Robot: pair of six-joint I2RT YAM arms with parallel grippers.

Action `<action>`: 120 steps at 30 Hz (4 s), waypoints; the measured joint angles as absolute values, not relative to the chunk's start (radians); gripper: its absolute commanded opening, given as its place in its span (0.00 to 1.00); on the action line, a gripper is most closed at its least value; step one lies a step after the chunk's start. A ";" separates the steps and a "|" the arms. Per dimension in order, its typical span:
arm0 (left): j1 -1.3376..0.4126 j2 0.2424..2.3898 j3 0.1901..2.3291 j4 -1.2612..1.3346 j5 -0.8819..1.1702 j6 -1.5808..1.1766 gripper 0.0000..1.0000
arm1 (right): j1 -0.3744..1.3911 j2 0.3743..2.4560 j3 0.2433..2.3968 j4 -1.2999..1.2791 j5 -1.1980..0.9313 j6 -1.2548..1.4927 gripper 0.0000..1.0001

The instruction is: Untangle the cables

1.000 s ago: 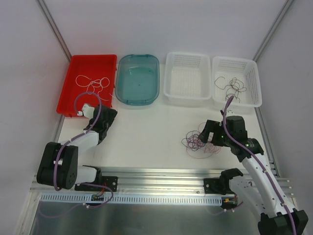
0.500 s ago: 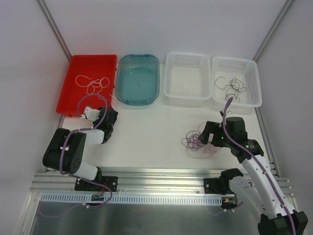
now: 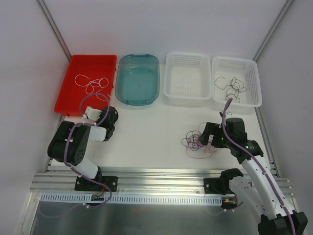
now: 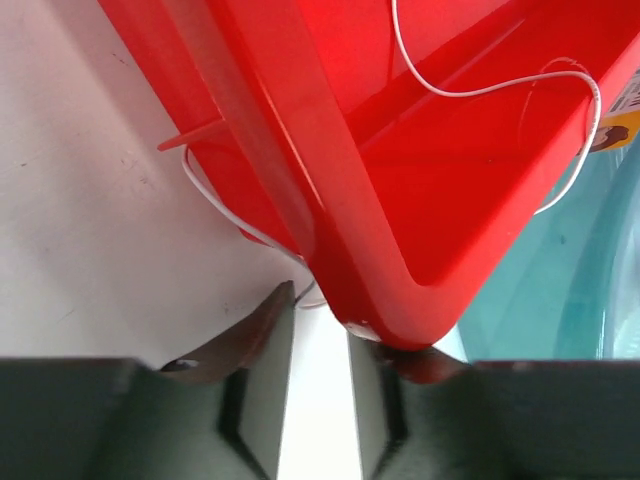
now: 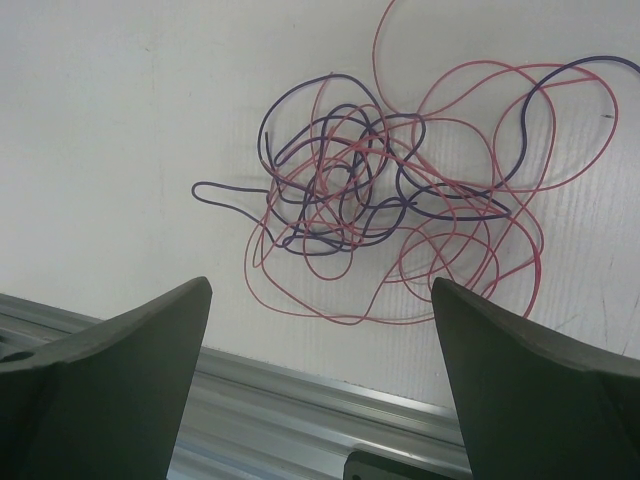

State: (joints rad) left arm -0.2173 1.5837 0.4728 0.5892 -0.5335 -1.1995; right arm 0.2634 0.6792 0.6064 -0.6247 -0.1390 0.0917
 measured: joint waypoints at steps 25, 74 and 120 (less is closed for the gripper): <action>-0.216 1.058 0.532 0.074 -0.456 -1.105 0.00 | 0.263 0.661 0.607 -0.631 -0.139 0.092 0.97; -0.114 0.947 0.767 -0.211 0.397 -0.342 0.99 | 0.462 1.025 0.511 -0.391 -0.072 0.200 0.99; -0.772 1.920 1.282 -0.139 0.343 0.130 0.71 | 0.538 0.823 0.443 -0.432 0.171 0.408 1.00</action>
